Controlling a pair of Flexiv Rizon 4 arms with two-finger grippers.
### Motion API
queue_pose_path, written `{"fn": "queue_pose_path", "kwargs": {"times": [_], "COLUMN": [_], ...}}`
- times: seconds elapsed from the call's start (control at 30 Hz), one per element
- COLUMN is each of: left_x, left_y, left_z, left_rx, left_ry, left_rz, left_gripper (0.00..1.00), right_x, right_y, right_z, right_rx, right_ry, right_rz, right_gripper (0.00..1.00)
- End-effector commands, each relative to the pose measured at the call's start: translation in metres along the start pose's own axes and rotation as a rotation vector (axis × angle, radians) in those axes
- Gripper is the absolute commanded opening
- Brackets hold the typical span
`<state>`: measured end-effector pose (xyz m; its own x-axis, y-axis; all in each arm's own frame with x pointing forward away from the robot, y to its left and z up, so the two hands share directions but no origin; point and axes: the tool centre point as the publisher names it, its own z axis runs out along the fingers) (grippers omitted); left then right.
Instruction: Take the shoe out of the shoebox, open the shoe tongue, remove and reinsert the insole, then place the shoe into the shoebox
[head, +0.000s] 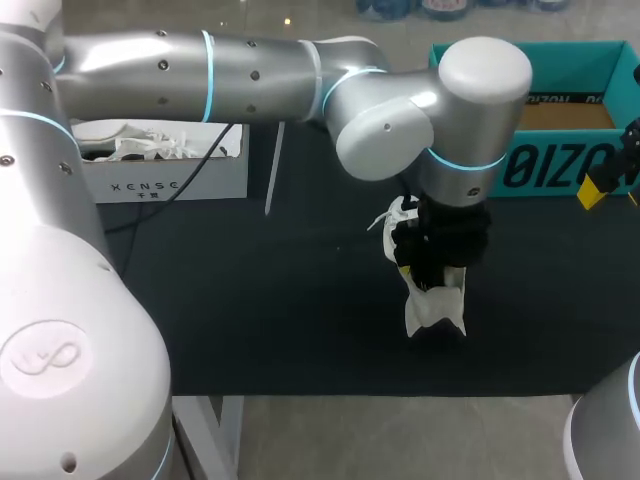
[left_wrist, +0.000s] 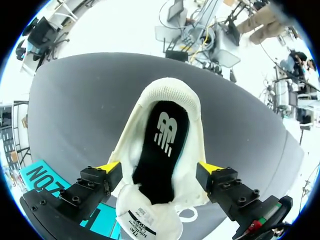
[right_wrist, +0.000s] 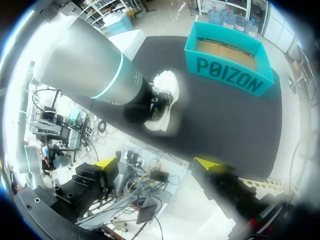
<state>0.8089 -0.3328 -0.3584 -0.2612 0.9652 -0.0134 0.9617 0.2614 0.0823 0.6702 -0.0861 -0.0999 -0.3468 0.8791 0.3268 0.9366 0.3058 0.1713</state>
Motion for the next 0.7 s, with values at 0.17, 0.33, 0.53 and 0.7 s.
{"fn": "queue_pose_path", "kwargs": {"times": [0.17, 0.33, 0.53, 0.7], "left_x": [0.004, 0.001, -0.003, -0.002], "left_y": [0.007, 0.017, 0.021, 0.018], "left_z": [0.003, -0.004, -0.015, -0.026], "left_rx": [-0.016, -0.048, -0.075, -0.094], "left_ry": [0.000, -0.002, -0.010, -0.008], "left_rz": [0.007, 0.007, 0.011, 0.017], "left_gripper": [1.00, 1.00, 1.00, 1.00], "right_x": [0.000, 0.000, 0.000, 0.000], "right_y": [0.002, 0.002, 0.002, 0.002], "right_z": [0.000, 0.000, 0.000, 0.000], "right_rx": [0.005, 0.005, 0.005, 0.005], "right_ry": [0.000, 0.000, 0.000, 0.000], "right_rz": [0.001, 0.001, 0.001, 0.001], "right_gripper": [1.00, 1.00, 1.00, 1.00]}}
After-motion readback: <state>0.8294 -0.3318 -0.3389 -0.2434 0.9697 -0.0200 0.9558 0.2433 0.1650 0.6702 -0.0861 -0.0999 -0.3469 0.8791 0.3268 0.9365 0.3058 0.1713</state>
